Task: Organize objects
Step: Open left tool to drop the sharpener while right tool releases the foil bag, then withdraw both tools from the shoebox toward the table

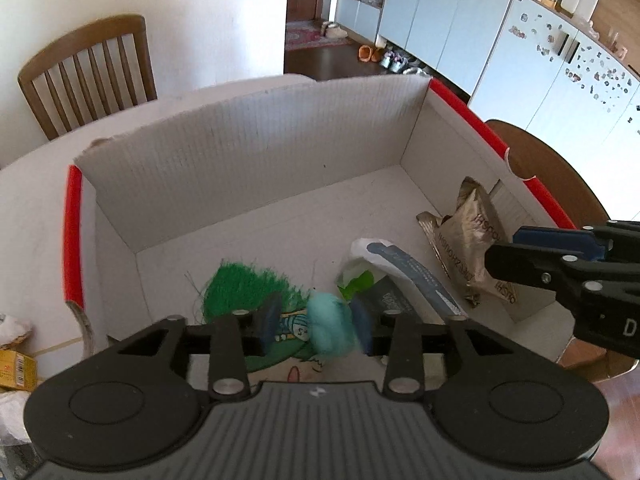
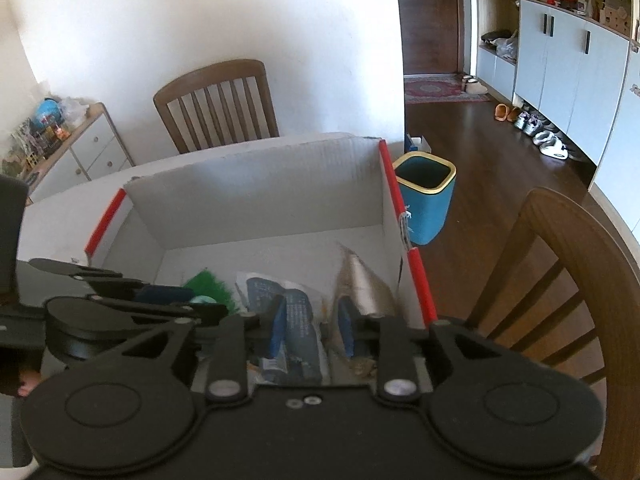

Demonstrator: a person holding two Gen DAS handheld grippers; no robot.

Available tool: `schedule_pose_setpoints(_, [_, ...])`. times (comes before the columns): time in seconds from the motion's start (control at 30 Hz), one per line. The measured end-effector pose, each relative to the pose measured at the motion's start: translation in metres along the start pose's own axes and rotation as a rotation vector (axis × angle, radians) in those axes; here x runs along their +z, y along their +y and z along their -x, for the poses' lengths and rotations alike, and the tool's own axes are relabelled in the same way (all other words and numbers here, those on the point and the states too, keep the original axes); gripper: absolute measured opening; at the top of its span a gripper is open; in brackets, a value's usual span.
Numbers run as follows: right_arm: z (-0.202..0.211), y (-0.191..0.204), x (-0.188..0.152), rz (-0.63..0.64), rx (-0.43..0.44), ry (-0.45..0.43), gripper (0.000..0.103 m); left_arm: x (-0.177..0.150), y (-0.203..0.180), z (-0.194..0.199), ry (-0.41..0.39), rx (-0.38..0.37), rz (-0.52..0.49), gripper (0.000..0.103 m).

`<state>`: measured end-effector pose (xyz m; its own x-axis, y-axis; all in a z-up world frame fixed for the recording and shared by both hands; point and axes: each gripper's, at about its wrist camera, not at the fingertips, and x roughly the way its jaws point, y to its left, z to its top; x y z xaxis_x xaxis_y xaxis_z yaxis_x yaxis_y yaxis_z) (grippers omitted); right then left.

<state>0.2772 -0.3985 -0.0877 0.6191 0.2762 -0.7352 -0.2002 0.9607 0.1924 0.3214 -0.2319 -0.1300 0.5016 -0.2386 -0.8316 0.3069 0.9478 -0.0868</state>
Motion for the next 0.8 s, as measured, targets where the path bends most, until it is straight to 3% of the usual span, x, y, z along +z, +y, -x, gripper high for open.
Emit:
schedule_pose_setpoints(0.1, [0.005,0.002,-0.001,-0.006,0.005,-0.008,0.034,-0.002,-0.001,0.009,-0.032,-0.002,-0.006,0.058])
schedule_pose_setpoints(0.53, [0.039,0.018,-0.005,-0.017,0.016,-0.061,0.044,-0.013,0.009,0.068,-0.14,-0.026,0.017,0.058])
schedule_pose_setpoints(0.67, [0.052,0.031,-0.007,-0.01,0.019,-0.082,0.053,-0.018,0.015,0.091,-0.179,-0.035,0.017,0.058])
schedule_pose_setpoints(0.8, [0.061,0.044,-0.007,-0.022,0.032,-0.084,0.056,-0.024,0.023,0.113,-0.204,-0.047,0.017,0.058])
